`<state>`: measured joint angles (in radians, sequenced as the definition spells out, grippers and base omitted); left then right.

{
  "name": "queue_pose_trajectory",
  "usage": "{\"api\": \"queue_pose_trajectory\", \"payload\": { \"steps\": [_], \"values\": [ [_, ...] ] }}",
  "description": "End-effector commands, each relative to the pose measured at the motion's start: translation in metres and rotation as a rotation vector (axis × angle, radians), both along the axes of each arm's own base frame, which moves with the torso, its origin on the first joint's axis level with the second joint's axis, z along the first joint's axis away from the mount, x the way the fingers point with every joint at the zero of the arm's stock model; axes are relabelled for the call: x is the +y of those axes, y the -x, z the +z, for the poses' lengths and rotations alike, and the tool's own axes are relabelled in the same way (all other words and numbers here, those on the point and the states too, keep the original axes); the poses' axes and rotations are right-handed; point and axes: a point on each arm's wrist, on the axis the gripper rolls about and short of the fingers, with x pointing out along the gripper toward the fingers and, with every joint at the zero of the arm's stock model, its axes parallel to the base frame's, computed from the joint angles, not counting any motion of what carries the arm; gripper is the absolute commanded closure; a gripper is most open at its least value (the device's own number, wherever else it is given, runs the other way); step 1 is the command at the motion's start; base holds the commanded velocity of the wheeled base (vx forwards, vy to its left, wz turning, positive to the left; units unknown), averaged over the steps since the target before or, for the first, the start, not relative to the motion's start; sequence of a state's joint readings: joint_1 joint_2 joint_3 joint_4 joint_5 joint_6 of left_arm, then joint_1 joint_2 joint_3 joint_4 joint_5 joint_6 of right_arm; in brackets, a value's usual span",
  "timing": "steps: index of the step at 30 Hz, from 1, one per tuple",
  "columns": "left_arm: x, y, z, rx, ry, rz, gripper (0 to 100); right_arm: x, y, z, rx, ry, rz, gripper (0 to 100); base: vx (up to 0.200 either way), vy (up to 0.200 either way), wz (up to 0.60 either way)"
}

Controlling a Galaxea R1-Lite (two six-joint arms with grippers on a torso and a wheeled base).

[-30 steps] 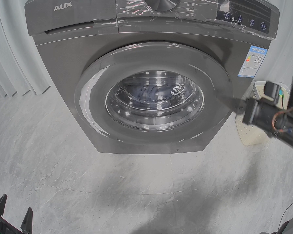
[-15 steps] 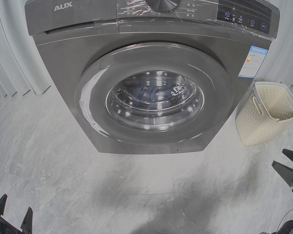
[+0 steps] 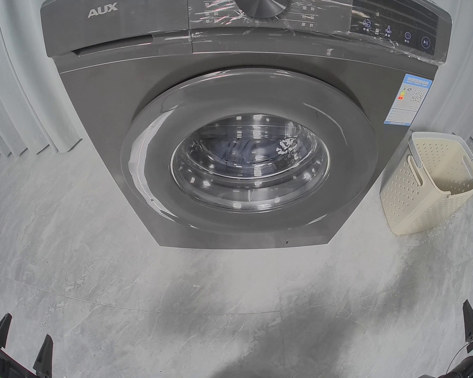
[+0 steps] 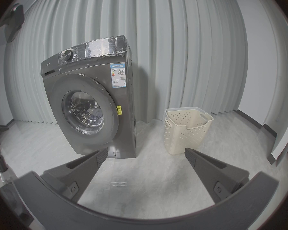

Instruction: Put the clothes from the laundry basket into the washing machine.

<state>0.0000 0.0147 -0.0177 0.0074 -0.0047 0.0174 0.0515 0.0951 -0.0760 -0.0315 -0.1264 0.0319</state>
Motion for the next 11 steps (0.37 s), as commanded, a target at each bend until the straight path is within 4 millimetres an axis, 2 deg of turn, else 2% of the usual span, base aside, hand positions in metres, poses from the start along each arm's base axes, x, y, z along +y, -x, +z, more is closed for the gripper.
{"api": "queue_pose_trajectory", "payload": {
  "steps": [1, 11],
  "values": [
    [0.0001, -0.0001, -0.0048, 0.002, 0.001, 0.003, 0, 0.0042, 0.0029, -0.0253, 0.006, 0.044, 0.101, 0, 0.000, 0.000, 0.00],
    [0.0000, -0.0001, -0.0047, 0.000, 0.001, 0.002, 0, 0.0046, 0.0022, -0.0259, 0.018, 0.047, 0.110, 0, 0.000, 0.000, 0.00]
  ]
}}
